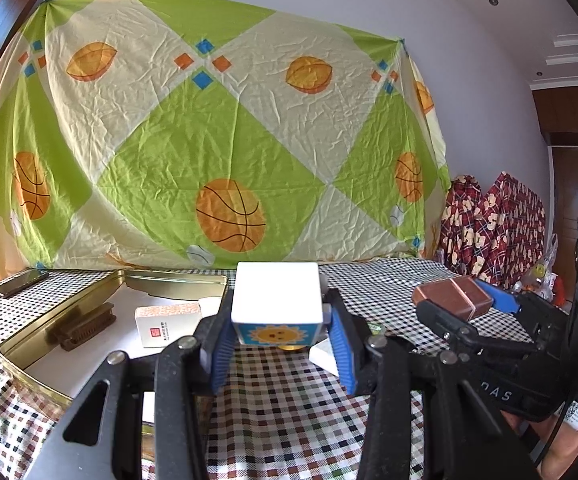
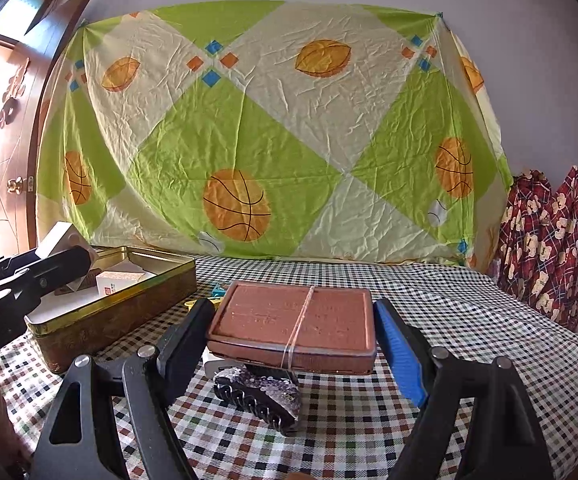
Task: Organize rigid objects
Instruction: 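Hold the white cube over the tin with the left tool while the right tool grips the brown block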
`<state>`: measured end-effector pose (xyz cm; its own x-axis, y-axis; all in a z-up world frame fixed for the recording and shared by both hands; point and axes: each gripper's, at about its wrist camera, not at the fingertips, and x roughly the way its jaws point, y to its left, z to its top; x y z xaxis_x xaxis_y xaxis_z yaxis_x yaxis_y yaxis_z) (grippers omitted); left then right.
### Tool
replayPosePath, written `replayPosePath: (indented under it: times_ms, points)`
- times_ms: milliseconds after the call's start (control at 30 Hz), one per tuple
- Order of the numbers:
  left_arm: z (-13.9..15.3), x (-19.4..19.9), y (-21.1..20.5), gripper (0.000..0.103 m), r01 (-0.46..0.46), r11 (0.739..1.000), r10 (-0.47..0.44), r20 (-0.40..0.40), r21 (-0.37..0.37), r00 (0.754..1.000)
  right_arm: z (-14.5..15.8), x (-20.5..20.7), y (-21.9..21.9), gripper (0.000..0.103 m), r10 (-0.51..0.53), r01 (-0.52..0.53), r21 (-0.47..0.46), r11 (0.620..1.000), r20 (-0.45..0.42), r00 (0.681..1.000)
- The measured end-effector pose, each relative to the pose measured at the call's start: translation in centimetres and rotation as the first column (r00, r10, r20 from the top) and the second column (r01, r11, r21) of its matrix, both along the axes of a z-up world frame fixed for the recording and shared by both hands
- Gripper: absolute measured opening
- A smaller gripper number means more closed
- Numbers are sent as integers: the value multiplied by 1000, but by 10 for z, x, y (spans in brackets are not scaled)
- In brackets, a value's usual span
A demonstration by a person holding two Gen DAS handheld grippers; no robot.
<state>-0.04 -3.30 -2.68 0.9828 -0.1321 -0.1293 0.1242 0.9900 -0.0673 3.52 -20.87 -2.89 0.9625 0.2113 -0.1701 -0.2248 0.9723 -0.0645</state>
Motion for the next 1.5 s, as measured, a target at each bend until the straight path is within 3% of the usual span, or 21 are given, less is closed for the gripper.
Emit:
replayPosePath:
  times_ms: [833, 1067, 1200, 1300, 1500]
  points:
    - [-3, -6, 49, 42, -107, 994, 106, -13, -24, 994, -2, -7, 63, 82, 121, -124, -59, 991, -39, 992]
    - [-4, -6, 63, 42, -127, 991, 127, -17, -42, 992, -3, -7, 72, 74, 128, -133, -81, 988, -60, 990]
    - [-6, -11, 70, 42, -138, 989, 137, -20, -53, 990, -6, -14, 56, 77, 111, -118, -66, 991, -105, 988]
    - [-8, -15, 71, 42, -137, 989, 136, -24, -56, 990, -13, -15, 50, 89, 113, -125, -65, 990, -161, 980]
    - [-9, -20, 70, 42, -134, 990, 133, -23, -45, 991, -30, -11, 44, 90, 106, -129, -74, 989, -256, 961]
